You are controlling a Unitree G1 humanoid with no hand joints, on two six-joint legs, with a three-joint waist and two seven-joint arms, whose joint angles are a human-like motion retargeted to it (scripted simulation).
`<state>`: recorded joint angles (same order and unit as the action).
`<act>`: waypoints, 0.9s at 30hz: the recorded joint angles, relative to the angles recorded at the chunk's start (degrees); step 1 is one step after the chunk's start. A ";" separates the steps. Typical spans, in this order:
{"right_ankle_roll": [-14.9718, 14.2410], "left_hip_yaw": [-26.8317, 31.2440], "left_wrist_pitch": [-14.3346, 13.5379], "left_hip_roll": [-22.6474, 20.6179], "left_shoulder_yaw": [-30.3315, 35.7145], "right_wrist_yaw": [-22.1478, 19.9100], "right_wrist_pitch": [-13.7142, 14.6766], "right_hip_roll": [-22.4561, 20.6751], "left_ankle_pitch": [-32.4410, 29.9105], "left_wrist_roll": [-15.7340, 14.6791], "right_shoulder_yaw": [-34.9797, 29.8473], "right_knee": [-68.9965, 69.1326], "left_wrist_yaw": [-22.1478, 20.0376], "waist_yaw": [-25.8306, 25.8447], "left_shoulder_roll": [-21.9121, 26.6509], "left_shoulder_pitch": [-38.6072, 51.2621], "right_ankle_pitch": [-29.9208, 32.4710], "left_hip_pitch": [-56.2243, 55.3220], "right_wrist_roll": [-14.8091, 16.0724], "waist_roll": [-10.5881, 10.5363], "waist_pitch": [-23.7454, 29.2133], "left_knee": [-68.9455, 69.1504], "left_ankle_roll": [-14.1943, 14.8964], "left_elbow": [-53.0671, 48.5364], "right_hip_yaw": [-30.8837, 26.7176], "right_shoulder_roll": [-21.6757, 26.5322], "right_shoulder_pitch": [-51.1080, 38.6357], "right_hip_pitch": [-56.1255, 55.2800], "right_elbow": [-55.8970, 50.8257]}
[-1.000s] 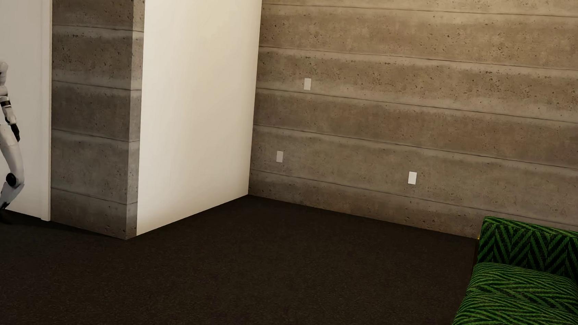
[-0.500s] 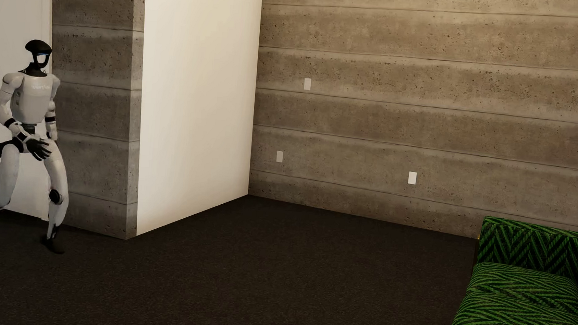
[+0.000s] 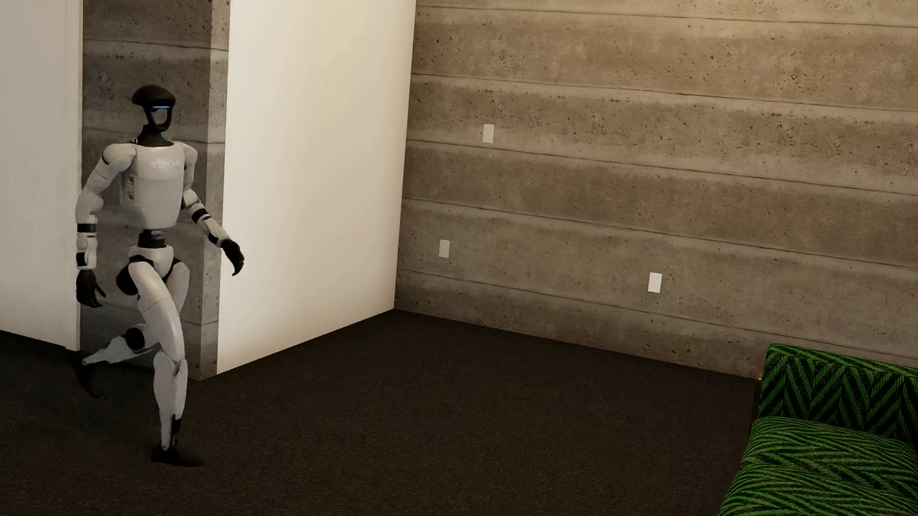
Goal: Walk to the sofa
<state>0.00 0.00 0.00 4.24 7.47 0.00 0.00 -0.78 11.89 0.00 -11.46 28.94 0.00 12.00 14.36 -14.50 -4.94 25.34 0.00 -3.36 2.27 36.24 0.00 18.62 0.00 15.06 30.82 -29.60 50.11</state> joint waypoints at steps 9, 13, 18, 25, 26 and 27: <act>0.00 0.00 0.00 4.65 6.97 0.00 0.00 -5.92 -9.91 0.00 -6.01 8.60 0.00 -14.14 -1.26 -9.95 6.64 -43.84 0.00 -4.54 3.25 29.21 0.00 28.14 0.00 1.72 -12.93 25.00 -12.01; 0.00 0.00 0.00 4.58 0.78 0.00 0.00 -6.23 -4.12 0.00 -2.21 5.39 0.00 -16.51 -0.74 -12.34 -1.93 -49.29 0.00 -4.55 2.51 -4.42 0.00 38.48 0.00 1.62 -20.23 38.31 -25.49; 0.00 0.00 0.00 7.19 -5.10 0.00 0.00 0.07 -0.04 0.00 -3.35 7.32 0.00 -25.06 -0.15 -12.11 -7.74 -50.27 0.00 -4.05 -1.41 -7.45 0.00 40.03 0.00 0.79 -21.33 51.11 -30.93; 0.00 0.00 0.00 2.07 -2.29 0.00 0.00 2.59 -10.92 0.00 -16.94 35.82 0.00 -23.68 0.55 -2.04 4.87 -47.76 0.00 -0.16 -0.95 7.27 0.00 22.57 0.00 1.00 -18.06 35.42 -9.33; 0.00 0.00 0.00 1.34 -3.32 0.00 0.00 2.43 -10.49 0.00 -16.17 37.58 0.00 -23.00 0.13 -0.86 4.48 -45.43 0.00 -0.16 -0.35 5.09 0.00 18.40 0.00 1.13 -17.50 29.71 -8.04; 0.00 0.00 0.00 0.65 -3.92 0.00 0.00 2.26 -10.34 0.00 -15.27 36.38 0.00 -21.65 0.01 -0.09 4.15 -42.87 0.00 -0.21 0.44 3.08 0.00 14.62 0.00 1.12 -16.83 25.56 -6.65</act>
<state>0.00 0.00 0.00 4.90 3.55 0.00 0.00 1.48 1.56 0.00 -26.73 65.33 0.00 -9.65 14.37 -14.59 -0.79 -17.53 0.00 -3.58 2.71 39.32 0.00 33.24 0.00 16.18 13.99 -4.04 43.46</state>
